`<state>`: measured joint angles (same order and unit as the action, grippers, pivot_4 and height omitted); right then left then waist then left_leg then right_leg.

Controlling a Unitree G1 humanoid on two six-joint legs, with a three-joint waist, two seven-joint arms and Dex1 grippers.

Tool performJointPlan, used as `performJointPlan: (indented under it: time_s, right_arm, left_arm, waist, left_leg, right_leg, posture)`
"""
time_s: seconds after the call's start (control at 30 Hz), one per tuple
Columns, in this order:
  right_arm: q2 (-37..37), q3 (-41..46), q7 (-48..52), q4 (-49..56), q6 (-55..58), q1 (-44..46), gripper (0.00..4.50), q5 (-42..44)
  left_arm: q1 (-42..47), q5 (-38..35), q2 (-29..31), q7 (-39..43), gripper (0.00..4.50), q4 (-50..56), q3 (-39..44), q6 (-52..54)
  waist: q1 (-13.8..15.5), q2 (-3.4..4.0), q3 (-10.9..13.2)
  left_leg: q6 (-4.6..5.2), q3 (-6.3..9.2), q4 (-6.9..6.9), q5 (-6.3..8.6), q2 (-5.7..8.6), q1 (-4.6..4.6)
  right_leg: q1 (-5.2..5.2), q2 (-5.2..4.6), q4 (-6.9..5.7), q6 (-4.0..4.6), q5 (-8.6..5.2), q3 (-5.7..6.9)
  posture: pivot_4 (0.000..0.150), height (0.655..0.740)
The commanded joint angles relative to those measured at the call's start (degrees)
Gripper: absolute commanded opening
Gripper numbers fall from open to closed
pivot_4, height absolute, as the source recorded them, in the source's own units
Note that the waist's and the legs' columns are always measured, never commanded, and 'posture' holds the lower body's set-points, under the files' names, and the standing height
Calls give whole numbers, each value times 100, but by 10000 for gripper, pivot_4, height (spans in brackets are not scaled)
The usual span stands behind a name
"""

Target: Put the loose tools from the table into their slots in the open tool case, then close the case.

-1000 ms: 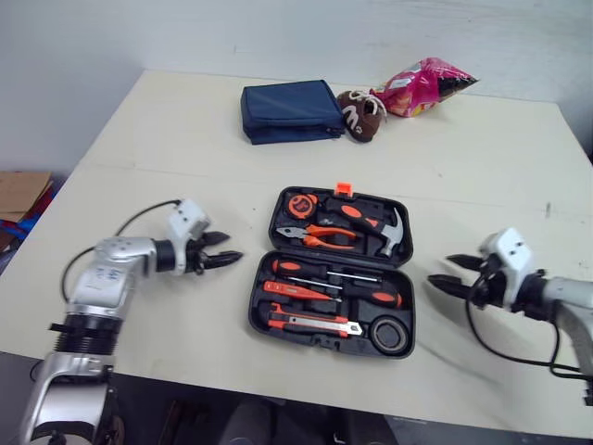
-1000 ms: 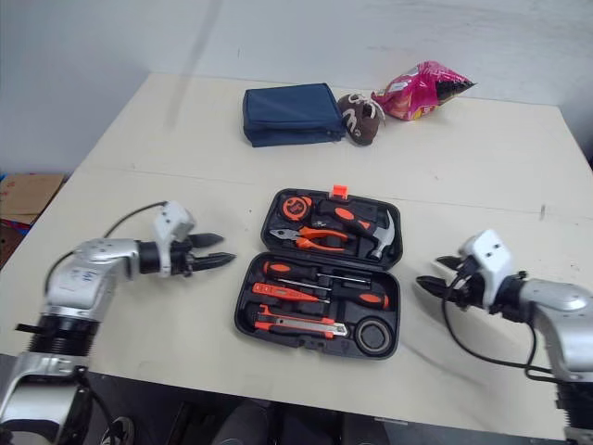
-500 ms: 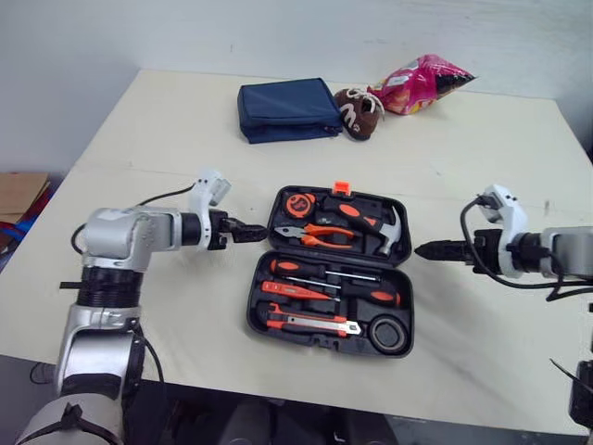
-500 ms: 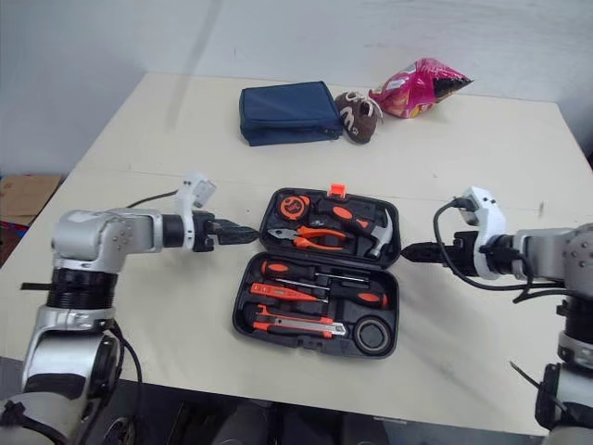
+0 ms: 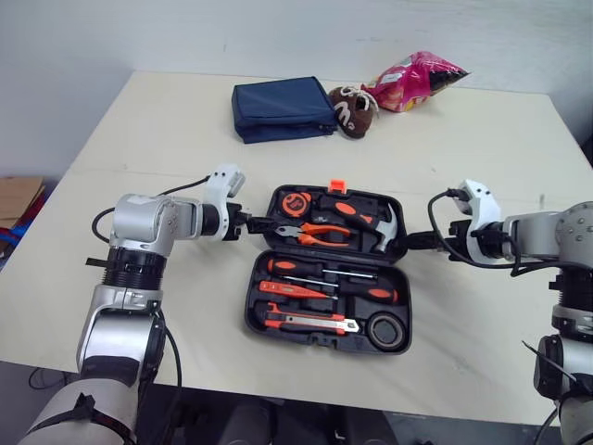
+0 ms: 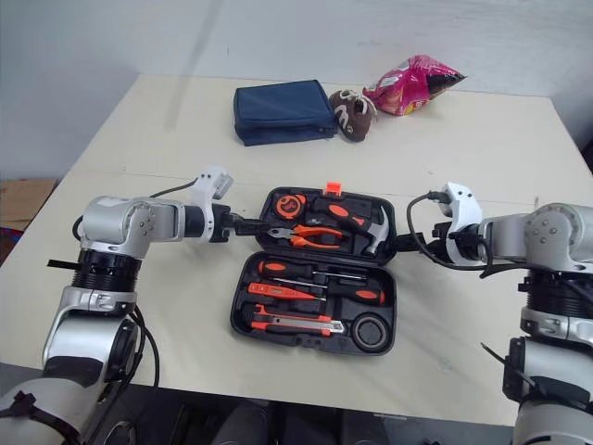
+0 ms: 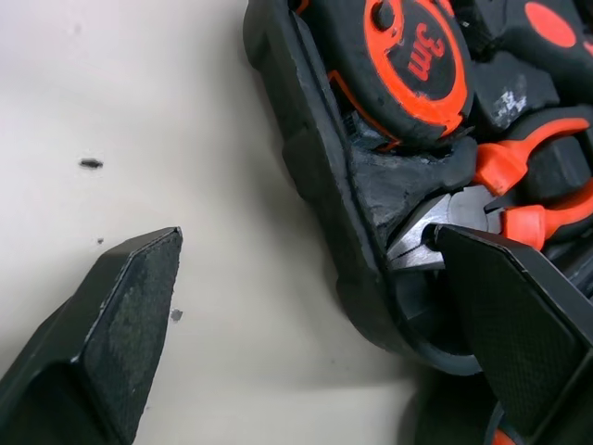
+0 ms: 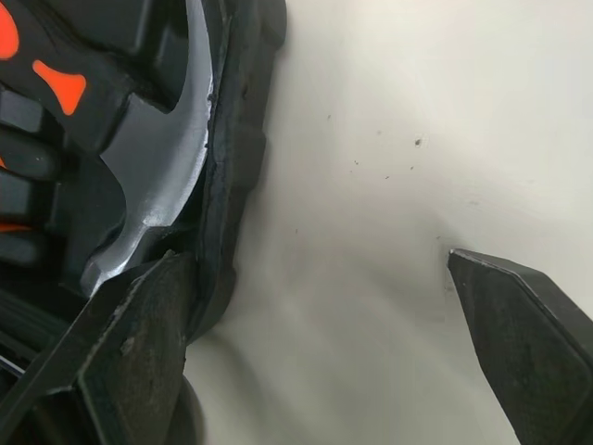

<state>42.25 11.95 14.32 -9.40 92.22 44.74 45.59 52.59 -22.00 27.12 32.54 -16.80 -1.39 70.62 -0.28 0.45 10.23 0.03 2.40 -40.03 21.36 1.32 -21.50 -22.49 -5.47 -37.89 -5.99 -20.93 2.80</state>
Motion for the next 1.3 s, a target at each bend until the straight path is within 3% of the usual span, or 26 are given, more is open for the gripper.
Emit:
performJointPlan:
  time_s: [0.03, 0.27, 0.33, 0.43, 0.63, 0.67, 0.7, 0.83, 1.07, 1.27, 1.3]
  right_arm:
    - [-13, -211, -61, -30, 28, 84, 45000, 48]
    - [-154, -308, -290, -42, 28, 18, 45000, -85]
    - [-228, -360, -321, -37, 28, -7, 45000, -87]
    - [-325, -338, -365, -87, 28, 20, 36733, -29]
    - [-538, -71, -523, -288, 28, 74, 6976, 217]
    - [-610, 40, -547, -248, 28, 68, 1974, 178]
    - [-637, 104, -602, -243, 28, 55, 370, 183]
    - [-802, 414, -365, 536, -368, -203, 370, 116]
    - [-581, 389, 1093, 2322, -3271, -1354, 370, -428]
    - [-321, 68, 1934, 2312, -5942, -2494, 370, -1804]
    - [-163, -270, 2082, 2099, -7022, -2791, 370, -2497]
  left_arm:
    - [158, 108, 97, 72, 44491, 25, -226, 70]
    - [63, 166, 173, 87, 44491, 58, -347, 146]
    - [37, 175, 135, 72, 39044, 50, -354, 126]
    - [21, 199, 58, 35, 27936, 26, -324, 91]
    - [-45, 119, -57, 33, 1083, 92, -148, 89]
    - [-64, 86, -86, 45, 0, 116, -90, 56]
    - [-80, 43, -125, 42, 0, 144, -12, 53]
    - [-201, -228, -373, 110, 0, 410, 496, -404]
    - [-800, -118, -545, 367, 0, 938, 1013, -2658]
    - [-1517, 378, -517, 749, 0, 839, 875, -5301]
    - [-1678, 662, -479, 723, 0, 666, 749, -5929]
  waist:
    - [-8, -3, -2]
    - [-50, -18, -11]
    - [-60, -32, -19]
    - [-86, -46, -28]
    - [-119, -52, -34]
    - [-116, -56, -36]
    - [-118, -60, -39]
    - [-112, -60, -39]
    - [-117, -54, -30]
    - [-118, -54, -29]
    - [-118, -54, -29]
  left_leg:
    - [0, 2, 0, 0, 0, 0]
    - [0, 3, 0, 0, -3, 3]
    - [0, 3, 0, 0, -3, 6]
    - [0, 7, -1, 0, -2, 8]
    - [-2, 11, -2, -1, -3, 34]
    - [-4, 17, -4, -3, -3, 37]
    - [-4, 22, -5, -4, -3, 40]
    - [-4, 25, -5, -4, -3, 42]
    - [-5, 2, 3, -5, 5, -11]
    - [-4, -4, 7, -5, 5, -10]
    - [-4, -5, 7, -6, 5, -9]
  right_leg:
    - [1, 0, -1, 0, 0, 0]
    - [3, -4, -3, 0, 0, 0]
    - [5, -5, -3, 0, 0, -2]
    - [8, -6, -3, 0, 0, -2]
    - [36, -11, 1, 0, 0, -7]
    - [44, -14, 6, 0, 0, -9]
    - [50, -16, 8, 0, 0, -9]
    - [54, -17, 12, -1, 0, -9]
    - [-12, -5, 3, -6, 3, 4]
    - [-15, -4, 2, -6, 3, 21]
    - [-13, -5, 3, -6, 3, 22]
  posture:
    - [1500, 7400]
    - [1500, 7400]
    - [1500, 7400]
    - [1500, 7400]
    - [1500, 7400]
    - [1500, 7400]
    - [1500, 7400]
    - [1500, 7400]
    - [1500, 7400]
    - [1500, 7400]
    - [1500, 7400]
